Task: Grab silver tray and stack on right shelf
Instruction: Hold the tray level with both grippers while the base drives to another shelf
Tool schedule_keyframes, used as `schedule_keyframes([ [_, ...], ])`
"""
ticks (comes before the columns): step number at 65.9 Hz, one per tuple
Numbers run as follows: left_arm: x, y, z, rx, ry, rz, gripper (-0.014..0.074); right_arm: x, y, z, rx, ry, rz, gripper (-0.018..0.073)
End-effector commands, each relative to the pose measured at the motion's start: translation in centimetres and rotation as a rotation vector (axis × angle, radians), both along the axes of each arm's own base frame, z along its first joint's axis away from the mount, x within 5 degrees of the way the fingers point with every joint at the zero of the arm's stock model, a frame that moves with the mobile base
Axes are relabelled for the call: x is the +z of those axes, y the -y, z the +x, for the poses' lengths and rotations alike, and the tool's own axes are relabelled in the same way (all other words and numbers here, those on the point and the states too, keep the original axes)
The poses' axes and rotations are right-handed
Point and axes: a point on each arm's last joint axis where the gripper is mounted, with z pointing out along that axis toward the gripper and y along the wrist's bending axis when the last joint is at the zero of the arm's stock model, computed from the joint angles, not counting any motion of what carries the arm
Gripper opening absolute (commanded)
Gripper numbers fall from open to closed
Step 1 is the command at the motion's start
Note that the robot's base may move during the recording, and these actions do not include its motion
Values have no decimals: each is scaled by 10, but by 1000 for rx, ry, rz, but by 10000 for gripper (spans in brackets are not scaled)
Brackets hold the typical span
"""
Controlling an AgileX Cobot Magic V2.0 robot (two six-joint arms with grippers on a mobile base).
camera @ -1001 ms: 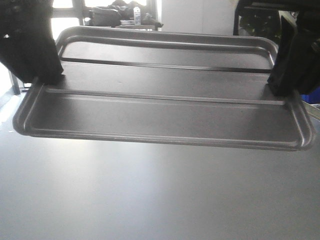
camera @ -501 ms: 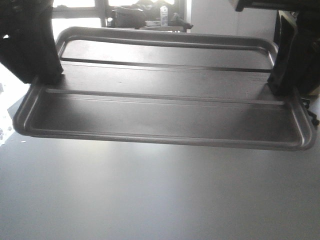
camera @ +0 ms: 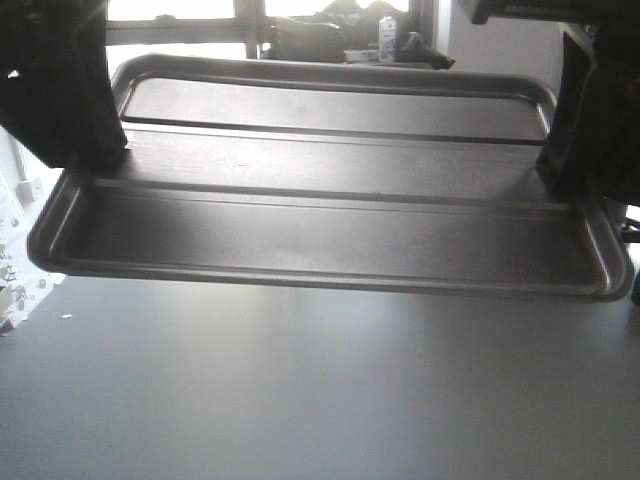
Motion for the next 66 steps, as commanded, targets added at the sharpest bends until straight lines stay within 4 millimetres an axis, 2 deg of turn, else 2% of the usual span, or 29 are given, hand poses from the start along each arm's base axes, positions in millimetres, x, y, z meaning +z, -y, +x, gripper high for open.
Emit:
schedule_keyframes([
  [1, 19, 0, -2, -32, 75, -55, -95, 16, 0, 1, 38, 95, 32, 57],
  [66, 19, 0, -2, -32, 76, -54, -94, 16, 0, 1, 38, 95, 32, 57],
])
